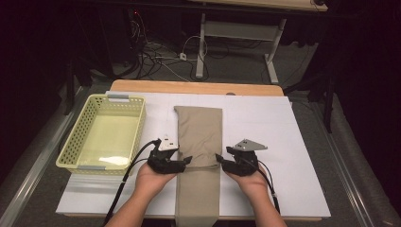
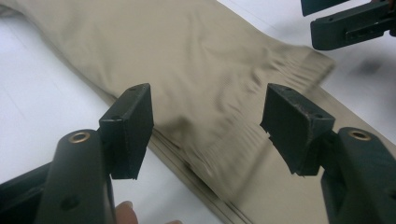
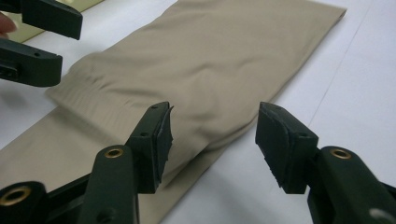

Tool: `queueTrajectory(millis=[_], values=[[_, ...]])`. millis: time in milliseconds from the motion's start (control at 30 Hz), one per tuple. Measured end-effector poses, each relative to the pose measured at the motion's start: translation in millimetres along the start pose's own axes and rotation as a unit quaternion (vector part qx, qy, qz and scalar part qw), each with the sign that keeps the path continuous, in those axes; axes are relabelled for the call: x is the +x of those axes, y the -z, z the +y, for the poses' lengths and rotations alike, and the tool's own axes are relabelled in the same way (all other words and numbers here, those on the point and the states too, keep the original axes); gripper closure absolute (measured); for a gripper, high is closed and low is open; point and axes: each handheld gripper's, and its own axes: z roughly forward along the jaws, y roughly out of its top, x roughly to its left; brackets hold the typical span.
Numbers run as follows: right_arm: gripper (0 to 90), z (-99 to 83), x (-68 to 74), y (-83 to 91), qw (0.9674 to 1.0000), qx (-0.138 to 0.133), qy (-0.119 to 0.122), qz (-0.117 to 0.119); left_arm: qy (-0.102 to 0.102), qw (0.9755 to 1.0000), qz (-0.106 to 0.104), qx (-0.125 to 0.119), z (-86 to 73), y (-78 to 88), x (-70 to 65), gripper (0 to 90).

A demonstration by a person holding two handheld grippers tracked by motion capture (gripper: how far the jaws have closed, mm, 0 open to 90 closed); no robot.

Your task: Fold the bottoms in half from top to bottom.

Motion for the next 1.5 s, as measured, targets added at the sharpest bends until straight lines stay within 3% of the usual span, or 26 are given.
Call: queueTrajectory(millis=[133,367,767,933,1133,1500], values=[[45.6,-14.0,9.5,7.8,1.0000,0.001,-0.007,0.007,-0.007,0.9999,-0.012,-0.009,-11.6,6.2,-7.3,32.5],[45.0,-20.0,14.8,17.6,1.0000,0.001,-0.003,0.008,-0.011,0.9996,-0.021,-0.012,-19.5,9.2,-8.2,32.1],[44.3,-17.7,15.0,6.2,0.9998,0.015,0.001,0.013,-0.002,0.9998,-0.018,-0.012,-18.4,1.1,-0.7,32.2],[46.1,-13.6,16.2,-8.1,0.9994,0.023,0.000,0.024,-0.002,0.9999,-0.011,0.003,-17.4,-7.7,5.1,38.4],[53.1,-14.7,20.2,-21.8,0.9985,0.045,0.008,0.031,-0.008,0.9993,-0.025,0.025,-18.2,-17.0,4.9,50.1],[61.3,-21.2,23.0,-15.3,0.9982,0.045,0.017,0.035,-0.026,0.9989,-0.023,0.031,-21.2,-11.9,-2.4,57.2]])
